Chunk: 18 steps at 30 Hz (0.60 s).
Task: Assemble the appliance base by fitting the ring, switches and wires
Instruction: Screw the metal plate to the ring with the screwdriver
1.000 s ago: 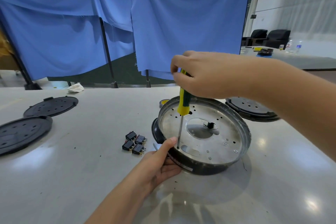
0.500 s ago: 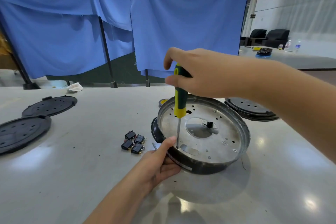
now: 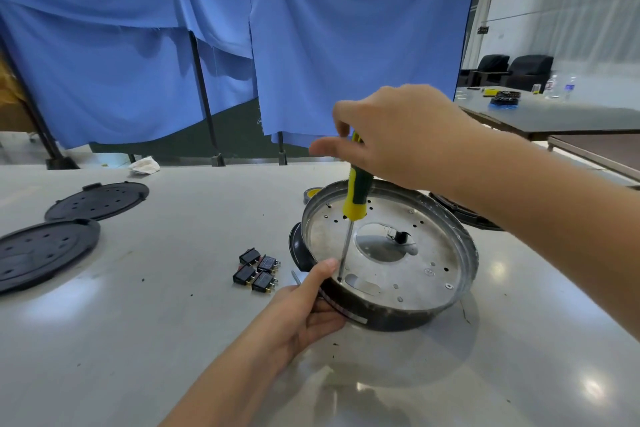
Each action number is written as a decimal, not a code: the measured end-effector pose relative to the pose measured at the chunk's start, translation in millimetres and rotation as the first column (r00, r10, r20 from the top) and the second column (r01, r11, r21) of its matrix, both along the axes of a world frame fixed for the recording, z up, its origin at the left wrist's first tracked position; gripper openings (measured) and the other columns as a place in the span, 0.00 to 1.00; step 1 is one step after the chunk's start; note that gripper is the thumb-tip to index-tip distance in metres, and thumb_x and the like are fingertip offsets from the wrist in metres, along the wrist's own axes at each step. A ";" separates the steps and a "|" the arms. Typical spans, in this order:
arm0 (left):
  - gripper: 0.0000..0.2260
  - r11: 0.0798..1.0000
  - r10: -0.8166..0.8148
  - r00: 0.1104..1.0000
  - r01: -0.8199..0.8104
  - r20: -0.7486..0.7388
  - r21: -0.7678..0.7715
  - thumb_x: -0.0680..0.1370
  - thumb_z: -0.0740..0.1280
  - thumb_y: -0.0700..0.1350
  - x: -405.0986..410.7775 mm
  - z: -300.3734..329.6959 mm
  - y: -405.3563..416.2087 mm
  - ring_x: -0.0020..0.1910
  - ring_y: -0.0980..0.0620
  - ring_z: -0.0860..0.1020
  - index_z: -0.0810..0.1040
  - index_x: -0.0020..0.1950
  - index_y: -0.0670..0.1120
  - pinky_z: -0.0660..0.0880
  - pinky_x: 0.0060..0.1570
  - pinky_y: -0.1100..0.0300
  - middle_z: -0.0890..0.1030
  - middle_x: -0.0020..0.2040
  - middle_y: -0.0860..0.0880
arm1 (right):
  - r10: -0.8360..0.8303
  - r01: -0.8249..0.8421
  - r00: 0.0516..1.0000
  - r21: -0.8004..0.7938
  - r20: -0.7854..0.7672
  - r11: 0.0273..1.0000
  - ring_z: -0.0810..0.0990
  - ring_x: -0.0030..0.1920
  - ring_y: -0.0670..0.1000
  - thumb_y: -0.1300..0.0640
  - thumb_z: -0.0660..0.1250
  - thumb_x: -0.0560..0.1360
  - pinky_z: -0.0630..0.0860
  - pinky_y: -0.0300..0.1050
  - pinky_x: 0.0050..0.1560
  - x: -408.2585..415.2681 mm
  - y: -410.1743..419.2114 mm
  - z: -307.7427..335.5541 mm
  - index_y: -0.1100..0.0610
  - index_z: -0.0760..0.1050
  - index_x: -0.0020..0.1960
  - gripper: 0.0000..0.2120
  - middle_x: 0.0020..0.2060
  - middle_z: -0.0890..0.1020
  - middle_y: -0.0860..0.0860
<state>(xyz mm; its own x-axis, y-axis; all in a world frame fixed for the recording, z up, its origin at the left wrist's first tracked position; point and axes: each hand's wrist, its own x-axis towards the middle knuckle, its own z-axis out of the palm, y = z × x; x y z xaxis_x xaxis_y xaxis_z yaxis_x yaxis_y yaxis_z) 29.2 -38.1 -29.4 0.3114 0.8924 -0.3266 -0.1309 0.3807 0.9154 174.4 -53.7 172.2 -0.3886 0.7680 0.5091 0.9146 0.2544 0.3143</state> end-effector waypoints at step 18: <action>0.35 1.000 0.000 1.000 0.000 0.009 -0.011 0.52 0.76 0.63 -1.3 -0.7 1.3 0.41 0.45 0.85 0.82 0.49 0.38 0.81 0.37 0.59 0.85 0.41 0.39 | 0.131 -0.204 0.962 -0.309 -0.240 0.929 0.73 0.35 0.45 0.43 0.57 0.79 0.66 0.41 0.34 -2.1 -5.8 13.3 0.51 0.73 0.52 0.13 0.36 0.75 0.44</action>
